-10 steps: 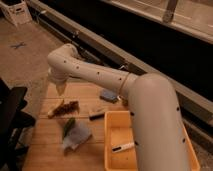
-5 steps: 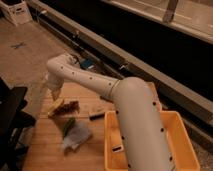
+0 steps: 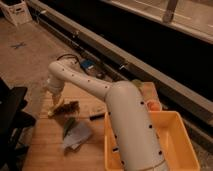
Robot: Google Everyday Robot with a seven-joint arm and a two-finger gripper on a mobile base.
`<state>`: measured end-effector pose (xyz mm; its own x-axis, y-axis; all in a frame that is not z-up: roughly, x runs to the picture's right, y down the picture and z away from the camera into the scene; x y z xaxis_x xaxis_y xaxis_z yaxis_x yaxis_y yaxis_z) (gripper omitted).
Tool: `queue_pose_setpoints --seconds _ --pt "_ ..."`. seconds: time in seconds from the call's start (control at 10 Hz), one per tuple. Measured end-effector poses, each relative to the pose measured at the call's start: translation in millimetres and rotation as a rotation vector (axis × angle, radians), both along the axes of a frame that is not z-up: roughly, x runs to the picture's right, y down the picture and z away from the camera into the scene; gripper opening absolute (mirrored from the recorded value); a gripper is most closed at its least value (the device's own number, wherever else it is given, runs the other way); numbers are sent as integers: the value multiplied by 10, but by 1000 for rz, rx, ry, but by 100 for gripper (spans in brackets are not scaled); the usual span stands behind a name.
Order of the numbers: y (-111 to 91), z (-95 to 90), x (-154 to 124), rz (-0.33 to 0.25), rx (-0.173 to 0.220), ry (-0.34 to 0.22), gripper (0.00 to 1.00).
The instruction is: Place banana in table surface
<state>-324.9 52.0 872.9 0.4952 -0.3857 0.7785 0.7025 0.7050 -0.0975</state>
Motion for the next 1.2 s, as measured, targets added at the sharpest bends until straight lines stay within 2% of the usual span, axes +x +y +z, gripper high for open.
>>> queue_pose_setpoints --seconds 0.8,1.2 --pt "123 267 50 -24 -57 38 65" --pt "280 425 91 -39 -101 62 65"
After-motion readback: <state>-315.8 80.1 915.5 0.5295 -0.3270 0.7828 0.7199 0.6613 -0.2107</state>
